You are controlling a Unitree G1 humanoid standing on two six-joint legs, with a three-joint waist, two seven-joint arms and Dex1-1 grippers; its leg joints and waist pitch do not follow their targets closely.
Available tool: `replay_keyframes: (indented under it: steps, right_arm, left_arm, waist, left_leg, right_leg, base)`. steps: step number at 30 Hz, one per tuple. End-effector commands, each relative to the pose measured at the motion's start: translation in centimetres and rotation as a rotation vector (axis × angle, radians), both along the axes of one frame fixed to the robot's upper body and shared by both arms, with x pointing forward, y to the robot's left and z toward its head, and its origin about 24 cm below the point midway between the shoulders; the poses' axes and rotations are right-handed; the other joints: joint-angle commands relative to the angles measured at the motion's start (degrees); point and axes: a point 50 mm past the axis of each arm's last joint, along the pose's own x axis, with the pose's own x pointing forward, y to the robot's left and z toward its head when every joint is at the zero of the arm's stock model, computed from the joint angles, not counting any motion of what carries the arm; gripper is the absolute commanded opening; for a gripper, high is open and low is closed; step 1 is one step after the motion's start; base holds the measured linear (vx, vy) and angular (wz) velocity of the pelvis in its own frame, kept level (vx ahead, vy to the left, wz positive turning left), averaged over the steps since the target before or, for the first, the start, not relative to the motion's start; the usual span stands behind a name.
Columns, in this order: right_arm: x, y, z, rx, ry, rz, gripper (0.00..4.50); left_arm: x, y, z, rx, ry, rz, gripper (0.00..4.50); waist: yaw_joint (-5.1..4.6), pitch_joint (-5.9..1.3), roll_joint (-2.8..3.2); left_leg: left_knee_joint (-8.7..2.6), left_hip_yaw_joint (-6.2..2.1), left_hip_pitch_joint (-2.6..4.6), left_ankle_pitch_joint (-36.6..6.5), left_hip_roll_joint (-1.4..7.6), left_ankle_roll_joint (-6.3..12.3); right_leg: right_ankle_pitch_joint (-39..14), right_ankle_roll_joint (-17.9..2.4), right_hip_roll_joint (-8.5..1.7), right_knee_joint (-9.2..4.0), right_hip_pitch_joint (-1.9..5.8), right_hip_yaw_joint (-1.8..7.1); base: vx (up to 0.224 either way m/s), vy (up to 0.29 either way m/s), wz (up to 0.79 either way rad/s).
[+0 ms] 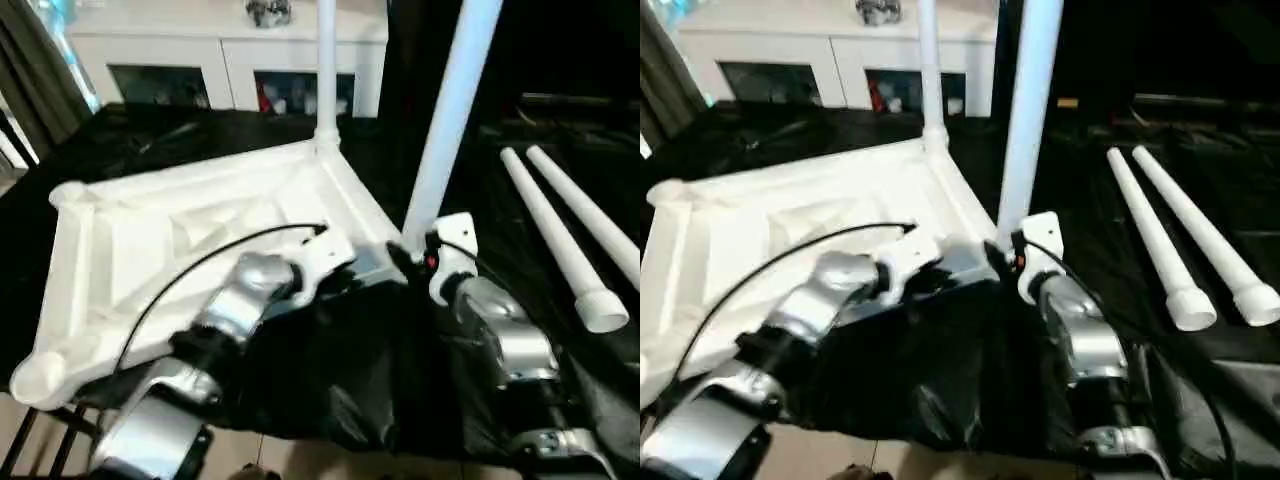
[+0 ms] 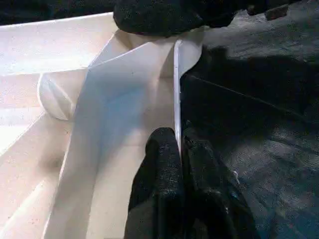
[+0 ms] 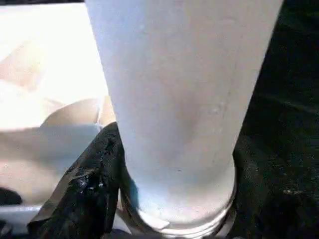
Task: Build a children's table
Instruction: Rotate leg to tighten
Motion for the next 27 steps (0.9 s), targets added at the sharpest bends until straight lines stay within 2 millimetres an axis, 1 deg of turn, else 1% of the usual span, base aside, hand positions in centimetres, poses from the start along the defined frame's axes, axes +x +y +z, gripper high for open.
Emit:
replay_keyframes:
  steps: [1, 3, 4, 5, 6, 9, 10, 12, 13, 14, 15, 17, 19, 22, 24, 25, 26, 27]
  right_arm:
    - [-0.2, 3.8, 0.3, 0.06, -0.009, 0.162, 3.42]
    - [-0.3, 3.5, 0.5, 0.048, -0.015, 0.181, 3.61]
    - [-0.4, 3.2, 0.5, 0.024, -0.022, 0.211, 3.61]
    - [-0.6, 2.7, 0.6, 0.006, -0.026, 0.244, 3.87]
    - [-0.6, 2.6, 0.6, 0.002, -0.027, 0.253, 3.87]
    - [-1.2, 1.3, 0.6, -0.023, -0.018, 0.353, 3.87]
    - [-1.4, 0.9, 0.6, -0.033, -0.015, 0.394, 3.87]
    - [-1.8, 0.2, 0.8, -0.044, -0.01, 0.463, 3.87]
    - [-2.3, -0.3, 1.1, -0.048, -0.004, 0.54, 3.87]
    - [-2.3, -0.4, 1.1, -0.048, -0.003, 0.544, 3.87]
    - [-2.5, -0.6, 1.2, -0.048, 0.001, 0.582, 3.87]
    - [-3.3, -1.0, 1.5, -0.056, 0.024, 0.695, 3.87]
    - [-3.7, -1.2, 1.6, -0.057, 0.037, 0.748, 3.87]
    - [-4.8, -1.4, 2.0, -0.063, 0.088, 0.908, 3.87]
    - [-5.2, -1.4, 2.1, -0.076, 0.103, 0.96, 3.87]
    - [-5.4, -1.4, 2.1, -0.091, 0.112, 0.998, 3.87]
    - [-5.4, -1.4, 2.1, -0.091, 0.112, 0.998, 3.87]
    - [-5.6, -1.4, 2.1, -0.097, 0.122, 1.027, 3.6]
  left_arm:
    - [0.0, -3.1, 2.2, -0.074, -0.105, -0.076, 0.0]
    - [-0.2, -3.0, 2.2, -0.081, -0.106, -0.1, 0.0]
    - [-0.3, -2.6, 2.2, -0.08, -0.104, -0.118, 0.0]
    - [-0.4, -2.2, 2.1, -0.074, -0.098, -0.139, 0.0]
    - [-0.5, -2.1, 2.1, -0.072, -0.096, -0.146, 0.0]
    - [-0.8, -0.8, 1.7, -0.037, -0.084, -0.209, 0.0]
    - [-0.9, -0.4, 1.6, -0.026, -0.08, -0.235, 0.0]
    - [-1.1, 0.4, 1.5, -0.015, -0.065, -0.273, 0.0]
    - [-1.3, 1.2, 1.5, -0.011, -0.048, -0.313, 0.0]
    - [-1.4, 1.2, 1.5, -0.01, -0.048, -0.314, 0.0]
    - [-1.5, 1.5, 1.5, -0.008, -0.043, -0.335, 0.0]
    - [-1.7, 2.4, 1.6, -0.001, -0.027, -0.376, 0.0]
    - [-1.8, 2.8, 1.6, 0.003, -0.021, -0.394, 0.0]
    - [-1.7, 4.0, 1.8, 0.018, 0.0, -0.414, 0.0]
    - [-1.7, 4.3, 1.9, 0.019, 0.005, -0.424, 0.0]
    - [-1.7, 4.5, 1.9, 0.023, 0.009, -0.432, 0.0]
    - [-1.7, 4.5, 1.9, 0.023, 0.009, -0.432, 0.0]
    - [-1.7, 4.8, 1.9, 0.031, 0.014, -0.443, 0.0]
  waist:
    - [-0.05, -3.92, -0.75]
    - [-0.07, -3.95, -0.82]
    - [0.0, -4.02, -0.83]
    - [0.01, -3.98, -0.87]
    - [0.03, -4.0, -0.88]
    - [0.07, -3.95, -0.9]
    - [0.1, -3.94, -0.9]
    - [0.02, -3.94, -0.96]
    - [0.25, -4.01, -0.83]
    - [0.31, -3.91, -0.89]
    - [0.41, -3.91, -0.76]
    - [0.48, -3.85, -0.7]
    - [0.58, -3.77, -0.75]
    - [0.91, -3.76, -0.83]
    - [1.18, -3.77, -0.71]
    - [1.36, -3.75, -0.81]
    - [1.43, -3.79, -0.81]
    - [1.5, -3.79, -0.81]
  left_leg:
    - [-4.31, -1.69, 1.19, -12.35, 2.93, 2.07]
    - [-4.21, -1.63, 1.09, -11.55, 2.92, 2.84]
    - [-4.14, -1.62, 1.08, -10.8, 2.96, 3.41]
    - [-4.14, -1.61, 1.06, -10.72, 2.95, 3.59]
    - [-4.11, -1.63, 0.99, -10.8, 2.96, 3.72]
    - [-4.02, -1.58, 0.98, -10.9, 2.99, 4.49]
    - [-4.03, -1.62, 0.92, -10.89, 3.09, 4.74]
    - [-4.01, -1.57, 0.95, -10.52, 3.17, 4.89]
    - [-3.93, -1.53, 1.14, -10.37, 3.26, 5.18]
    - [-3.96, -1.49, 0.98, -10.57, 3.35, 5.42]
    - [-4.02, -1.49, 1.11, -10.89, 3.42, 5.37]
    - [-4.05, -1.52, 1.12, -11.24, 3.48, 5.23]
    - [-4.11, -1.46, 1.1, -11.99, 3.56, 5.05]
    - [-4.12, -1.42, 1.21, -12.17, 3.62, 4.93]
    - [-4.06, -1.43, 1.19, -11.76, 3.65, 4.91]
    - [-4.06, -1.39, 1.24, -11.73, 3.68, 4.8]
    - [-4.06, -1.4, 1.24, -11.63, 3.68, 4.74]
    - [-4.06, -1.41, 1.25, -11.56, 3.68, 4.59]
  right_leg:
    - [-12.96, -11.95, -3.28, -4.33, 2.21, 2.3]
    - [-11.33, -12.6, -3.28, -4.17, 2.35, 2.28]
    - [-10.45, -12.99, -3.29, -4.04, 2.49, 2.24]
    - [-10.4, -13.08, -3.3, -4.08, 2.5, 2.22]
    - [-10.33, -13.14, -3.27, -3.97, 2.63, 2.17]
    - [-10.54, -13.2, -3.37, -4.06, 2.61, 2.21]
    - [-10.27, -13.48, -3.39, -3.97, 2.71, 2.19]
    - [-9.59, -13.79, -3.33, -3.87, 2.62, 2.24]
    - [-9.17, -14.26, -3.38, -3.82, 2.6, 2.22]
    - [-8.84, -14.59, -3.36, -3.68, 2.71, 2.25]
    - [-9.0, -14.59, -3.24, -3.65, 2.56, 2.15]
    - [-9.11, -14.83, -3.19, -3.61, 2.55, 2.1]
    - [-9.78, -14.91, -3.27, -3.61, 2.54, 2.16]
    - [-10.31, -14.99, -3.32, -3.63, 2.56, 2.19]
    - [-10.16, -15.12, -3.37, -3.59, 2.43, 2.21]
    - [-10.09, -15.12, -3.38, -3.57, 2.37, 2.25]
    - [-10.1, -15.14, -3.41, -3.52, 2.39, 2.24]
    - [-10.16, -15.13, -3.42, -3.51, 2.36, 2.25]
  base:
    - [0.0, 0.0, 0.0]
    - [0.0, 0.0, 0.0]
    - [0.0, 0.0, 0.0]
    - [0.0, 0.0, 0.0]
    - [0.0, 0.0, 0.0]
    - [0.0, 0.0, 0.0]
    - [0.0, 0.0, 0.0]
    - [0.0, 0.0, 0.0]
    - [0.0, 0.0, 0.0]
    - [0.0, 0.0, 0.0]
    - [0.0, 0.0, 0.0]
    - [0.0, 0.0, 0.0]
    - [0.0, 0.0, 0.0]
    - [0.0, 0.0, 0.0]
    - [0.0, 0.0, 0.0]
    - [0.0, 0.0, 0.0]
    - [0.0, 0.0, 0.0]
    - [0.0, 0.0, 0.0]
